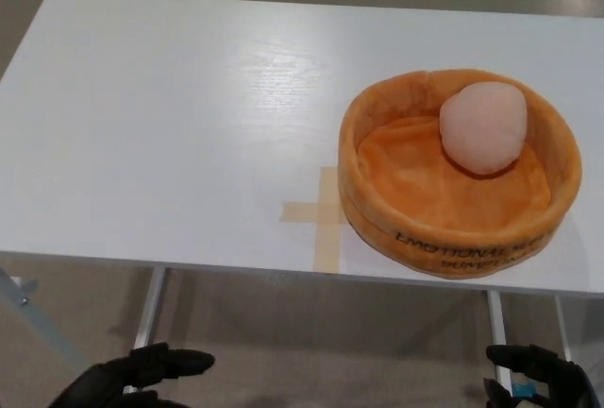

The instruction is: Use the left hand to pick up the pink round toy on the left and place it inside the orange plate on the desk.

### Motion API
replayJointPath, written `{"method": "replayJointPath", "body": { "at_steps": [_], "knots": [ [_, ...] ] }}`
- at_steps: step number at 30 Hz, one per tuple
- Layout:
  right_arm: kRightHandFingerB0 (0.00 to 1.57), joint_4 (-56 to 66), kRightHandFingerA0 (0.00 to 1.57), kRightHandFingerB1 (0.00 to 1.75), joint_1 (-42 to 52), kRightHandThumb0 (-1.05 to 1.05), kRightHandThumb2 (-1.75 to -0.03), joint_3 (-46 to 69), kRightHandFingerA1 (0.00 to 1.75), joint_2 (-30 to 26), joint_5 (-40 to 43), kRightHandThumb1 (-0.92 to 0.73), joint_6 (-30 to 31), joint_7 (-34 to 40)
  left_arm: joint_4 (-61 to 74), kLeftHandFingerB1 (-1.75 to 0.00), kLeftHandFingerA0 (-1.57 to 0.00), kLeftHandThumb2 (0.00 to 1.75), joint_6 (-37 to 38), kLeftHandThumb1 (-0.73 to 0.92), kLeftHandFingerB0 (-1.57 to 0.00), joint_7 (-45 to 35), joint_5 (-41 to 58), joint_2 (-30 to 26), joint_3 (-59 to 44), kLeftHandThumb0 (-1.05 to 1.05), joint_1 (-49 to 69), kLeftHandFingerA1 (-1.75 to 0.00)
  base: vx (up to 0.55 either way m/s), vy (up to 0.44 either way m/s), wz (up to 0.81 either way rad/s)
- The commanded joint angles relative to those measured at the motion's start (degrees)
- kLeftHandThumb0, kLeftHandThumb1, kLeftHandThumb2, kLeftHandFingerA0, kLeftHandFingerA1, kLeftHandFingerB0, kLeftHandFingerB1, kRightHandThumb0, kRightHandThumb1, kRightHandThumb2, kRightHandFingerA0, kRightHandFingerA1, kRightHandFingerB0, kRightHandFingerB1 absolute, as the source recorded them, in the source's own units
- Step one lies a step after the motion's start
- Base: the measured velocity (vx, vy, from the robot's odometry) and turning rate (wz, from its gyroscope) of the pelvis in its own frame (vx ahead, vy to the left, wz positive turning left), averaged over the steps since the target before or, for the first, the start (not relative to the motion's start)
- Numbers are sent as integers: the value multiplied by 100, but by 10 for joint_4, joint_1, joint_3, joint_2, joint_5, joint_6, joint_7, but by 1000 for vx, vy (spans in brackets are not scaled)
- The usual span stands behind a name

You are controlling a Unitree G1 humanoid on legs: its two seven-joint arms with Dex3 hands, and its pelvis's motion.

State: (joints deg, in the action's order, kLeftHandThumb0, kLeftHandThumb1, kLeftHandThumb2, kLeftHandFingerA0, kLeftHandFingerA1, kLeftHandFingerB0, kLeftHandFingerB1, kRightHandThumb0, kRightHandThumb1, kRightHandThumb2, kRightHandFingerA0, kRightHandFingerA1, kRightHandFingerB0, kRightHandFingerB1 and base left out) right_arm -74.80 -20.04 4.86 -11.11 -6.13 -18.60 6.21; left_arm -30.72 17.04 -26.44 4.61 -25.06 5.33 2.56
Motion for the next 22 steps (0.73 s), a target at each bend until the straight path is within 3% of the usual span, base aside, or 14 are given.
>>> {"method": "replayJointPath", "body": {
  "at_steps": [1, 3, 4, 5, 9, 10, 15, 16, 18, 19, 20, 21, 22],
  "knots": [
    [59, -6, 68, 52, 15, -30, -57, -6, 70, -7, -7, -60, 14, -10, -289, -50, -9, 87, -14, 27, -7, 199, -122, 32, 34, -30, -109, -53, 0, 0, 0],
    [59, -7, 68, 52, 18, -30, -57, -5, 70, -6, -6, -60, 14, -11, -305, -50, -9, 87, -9, 27, -7, 199, -116, 33, 33, -30, -113, -53, 0, 0, 0],
    [59, -7, 68, 52, 19, -30, -57, -6, 72, -6, -7, -60, 12, -11, -316, -28, -18, 55, -15, 49, -21, 194, -110, 34, 31, -59, -118, -31, 0, 0, 0],
    [60, -6, 69, 52, 18, -31, -57, -9, 73, -7, -10, -60, 10, -11, -335, -50, -7, 88, -22, 29, -6, 189, -103, 35, 28, -30, -128, -52, 0, 0, 0],
    [60, -6, 70, 51, 18, -31, -57, -7, 70, -7, -8, -60, 10, -10, -362, -50, -7, 88, -18, 28, -6, 185, -89, 39, 18, -30, -140, -52, 0, 0, 0],
    [59, -6, 69, 50, 18, -31, -57, -7, 68, -7, -7, -60, 11, -10, -366, -37, -20, 71, -14, 42, -16, 183, -87, 39, 17, -62, -141, -44, 0, 0, 0],
    [59, -6, 68, 51, 19, -31, -57, -5, 70, -8, -4, -60, 9, -14, -385, -37, -19, 71, 5, 41, -15, 179, -85, 42, 15, -61, -148, -42, 0, 0, 0],
    [59, -6, 68, 51, 19, -30, -57, -6, 71, -8, -4, -61, 9, -14, -396, -50, -7, 86, 11, 25, -7, 180, -88, 44, 13, -30, -152, -52, 0, 0, 0],
    [60, -6, 68, 52, 19, -30, -57, -5, 72, -8, -3, -60, 9, -14, -403, -49, -6, 86, 17, 26, -6, 181, -90, 45, 12, -30, -155, -51, 0, 0, 0],
    [60, -5, 68, 52, 19, -30, -57, -5, 73, -8, -3, -61, 9, -14, -407, -28, -19, 55, 21, 49, -20, 180, -90, 46, 10, -57, -156, -31, 0, 0, 0],
    [60, -5, 68, 52, 19, -30, -57, -6, 73, -8, -4, -61, 9, -15, -410, -28, -19, 55, 23, 49, -20, 178, -90, 47, 8, -57, -157, -31, 0, 0, 0],
    [60, -5, 67, 52, 19, -30, -57, -6, 73, -8, -3, -61, 10, -16, -410, -49, -6, 87, 25, 28, -5, 177, -90, 46, 7, -31, -158, -52, 0, 0, 0],
    [60, -5, 67, 52, 19, -30, -57, -6, 73, -8, -3, -61, 10, -16, -410, -49, -6, 87, 25, 28, -5, 177, -90, 46, 7, -31, -158, -52, 0, 0, 0]
  ]
}}
